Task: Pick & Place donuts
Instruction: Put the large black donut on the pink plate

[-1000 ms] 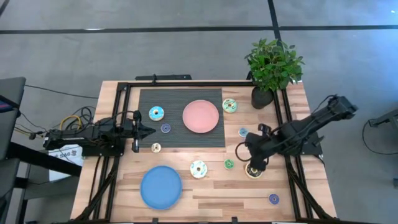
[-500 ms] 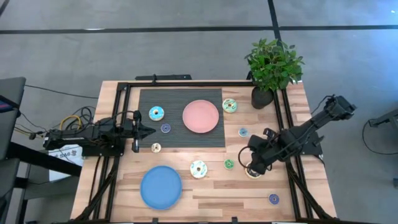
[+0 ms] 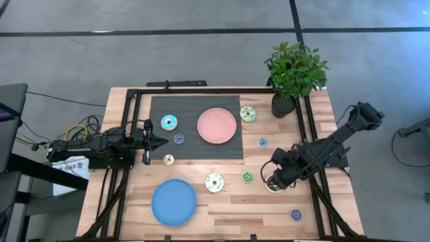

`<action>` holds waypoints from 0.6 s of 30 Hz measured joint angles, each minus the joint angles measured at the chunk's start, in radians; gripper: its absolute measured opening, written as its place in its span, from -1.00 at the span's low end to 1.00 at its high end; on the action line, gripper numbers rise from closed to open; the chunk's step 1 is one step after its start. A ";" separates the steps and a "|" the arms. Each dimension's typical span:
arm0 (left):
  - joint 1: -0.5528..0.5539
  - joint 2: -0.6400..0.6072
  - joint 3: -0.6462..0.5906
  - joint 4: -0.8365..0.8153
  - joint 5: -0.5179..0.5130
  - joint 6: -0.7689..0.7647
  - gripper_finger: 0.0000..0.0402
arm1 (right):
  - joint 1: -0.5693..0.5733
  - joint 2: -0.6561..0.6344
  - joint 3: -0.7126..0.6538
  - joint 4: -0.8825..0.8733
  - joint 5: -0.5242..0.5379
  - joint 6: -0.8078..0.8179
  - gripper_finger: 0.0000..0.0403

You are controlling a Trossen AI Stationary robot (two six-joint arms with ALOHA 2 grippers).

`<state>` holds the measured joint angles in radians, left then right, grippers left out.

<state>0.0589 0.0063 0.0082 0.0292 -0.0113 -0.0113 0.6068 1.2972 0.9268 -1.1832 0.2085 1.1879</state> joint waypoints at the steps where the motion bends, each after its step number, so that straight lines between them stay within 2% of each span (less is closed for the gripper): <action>1: 0.000 0.000 0.000 0.000 0.000 0.000 -1.00 | 0.003 0.000 -0.014 0.011 -0.009 0.021 0.20; 10: 0.000 0.000 0.000 0.000 0.000 0.000 -1.00 | 0.024 0.009 -0.112 0.169 -0.072 0.087 0.26; 18: 0.000 0.000 0.000 0.000 0.000 0.000 -1.00 | 0.058 0.132 -0.133 0.212 -0.119 0.104 0.19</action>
<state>0.0586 0.0061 0.0082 0.0292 -0.0114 -0.0113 0.6645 1.4289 0.7937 -0.9711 0.0899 1.2922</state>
